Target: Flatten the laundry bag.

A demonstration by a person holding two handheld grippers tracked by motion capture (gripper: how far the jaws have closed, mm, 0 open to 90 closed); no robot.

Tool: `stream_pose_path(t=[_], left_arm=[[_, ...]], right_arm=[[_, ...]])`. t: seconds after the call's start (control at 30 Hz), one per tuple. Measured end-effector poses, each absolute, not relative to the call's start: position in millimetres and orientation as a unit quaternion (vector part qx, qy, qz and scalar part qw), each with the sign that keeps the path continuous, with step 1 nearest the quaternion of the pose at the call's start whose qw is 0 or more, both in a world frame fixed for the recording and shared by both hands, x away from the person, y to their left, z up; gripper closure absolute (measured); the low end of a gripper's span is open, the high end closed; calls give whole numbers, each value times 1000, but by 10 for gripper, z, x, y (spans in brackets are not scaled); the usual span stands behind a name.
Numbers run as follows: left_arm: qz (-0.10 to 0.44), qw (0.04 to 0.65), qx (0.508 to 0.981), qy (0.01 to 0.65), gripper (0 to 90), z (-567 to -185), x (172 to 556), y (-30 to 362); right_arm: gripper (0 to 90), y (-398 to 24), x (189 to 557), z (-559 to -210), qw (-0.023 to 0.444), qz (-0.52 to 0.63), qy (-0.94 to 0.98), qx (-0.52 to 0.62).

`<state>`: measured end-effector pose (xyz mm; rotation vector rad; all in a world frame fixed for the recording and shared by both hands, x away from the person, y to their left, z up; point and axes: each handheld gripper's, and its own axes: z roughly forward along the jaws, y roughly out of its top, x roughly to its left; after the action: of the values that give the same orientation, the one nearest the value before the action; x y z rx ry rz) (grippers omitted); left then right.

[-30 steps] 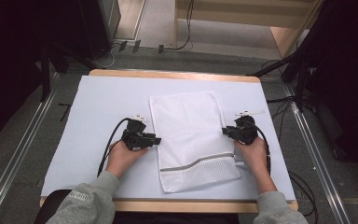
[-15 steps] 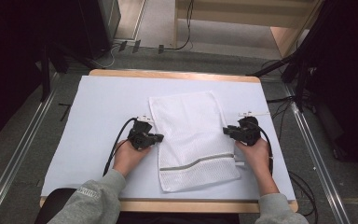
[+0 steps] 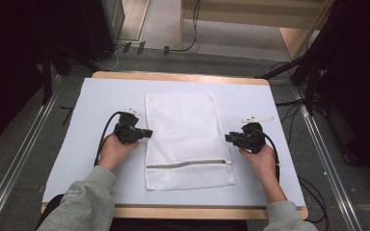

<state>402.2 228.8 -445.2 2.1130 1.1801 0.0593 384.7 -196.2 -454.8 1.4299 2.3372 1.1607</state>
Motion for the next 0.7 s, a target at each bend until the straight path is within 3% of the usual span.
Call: stream_pose_path(t=[0.3, 0.7], left_arm=[[9, 348, 806, 479, 895, -4490, 4165, 2664], [10, 351, 799, 488, 881, -4530, 4135, 2733]], right_arm=[[791, -1706, 3932, -4529, 95, 401, 780, 472], [754, -1426, 4212, -4634, 89, 388, 787, 471]])
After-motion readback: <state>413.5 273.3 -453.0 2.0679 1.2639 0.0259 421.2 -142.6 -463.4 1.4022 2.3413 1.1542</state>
